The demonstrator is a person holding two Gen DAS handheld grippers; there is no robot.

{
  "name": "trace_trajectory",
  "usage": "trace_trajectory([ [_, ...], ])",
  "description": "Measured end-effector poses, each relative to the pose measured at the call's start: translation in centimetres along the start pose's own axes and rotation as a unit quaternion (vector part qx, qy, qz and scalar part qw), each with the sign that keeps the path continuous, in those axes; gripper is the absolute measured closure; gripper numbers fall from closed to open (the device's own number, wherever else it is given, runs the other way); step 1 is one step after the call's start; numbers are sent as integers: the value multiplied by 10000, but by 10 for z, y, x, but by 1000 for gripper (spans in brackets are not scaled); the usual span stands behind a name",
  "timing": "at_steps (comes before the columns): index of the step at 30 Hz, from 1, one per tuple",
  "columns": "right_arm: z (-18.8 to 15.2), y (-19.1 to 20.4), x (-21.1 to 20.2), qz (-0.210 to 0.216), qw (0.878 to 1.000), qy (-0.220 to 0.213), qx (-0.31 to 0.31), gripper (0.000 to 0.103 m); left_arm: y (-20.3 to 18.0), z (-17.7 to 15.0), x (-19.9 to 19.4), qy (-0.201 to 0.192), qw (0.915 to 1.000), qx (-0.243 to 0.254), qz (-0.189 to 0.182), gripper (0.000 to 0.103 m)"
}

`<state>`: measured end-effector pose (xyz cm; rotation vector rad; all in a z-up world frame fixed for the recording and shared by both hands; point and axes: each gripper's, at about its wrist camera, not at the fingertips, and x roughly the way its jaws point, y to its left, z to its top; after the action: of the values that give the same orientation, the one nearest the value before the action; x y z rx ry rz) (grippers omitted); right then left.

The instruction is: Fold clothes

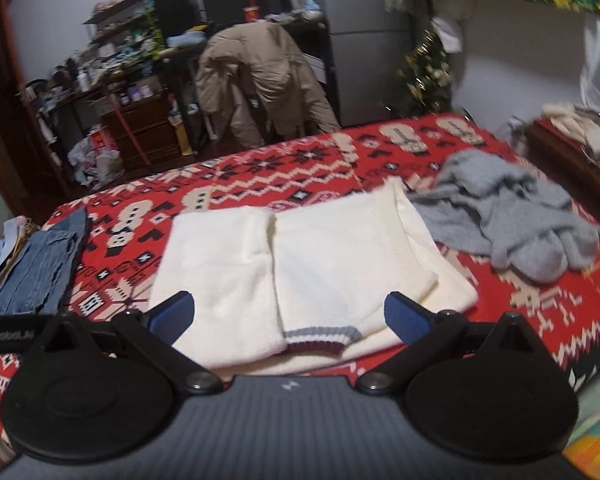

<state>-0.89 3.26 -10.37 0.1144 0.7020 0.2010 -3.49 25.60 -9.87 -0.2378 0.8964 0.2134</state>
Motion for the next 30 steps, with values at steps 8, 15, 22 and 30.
trace_trajectory([
  [8,8,-8,4,573,9979,123,270,15,3,3,13,210,9987,-402,-218,24],
  [15,16,-23,16,955,9922,452,659,58,-3,12,18,203,9954,-388,-852,61],
  [22,25,-20,37,1258,9885,415,725,70,-13,12,32,265,9947,-140,-982,90],
  [30,7,-3,73,1383,9814,1310,227,100,-25,3,58,626,9883,-100,-1388,99],
])
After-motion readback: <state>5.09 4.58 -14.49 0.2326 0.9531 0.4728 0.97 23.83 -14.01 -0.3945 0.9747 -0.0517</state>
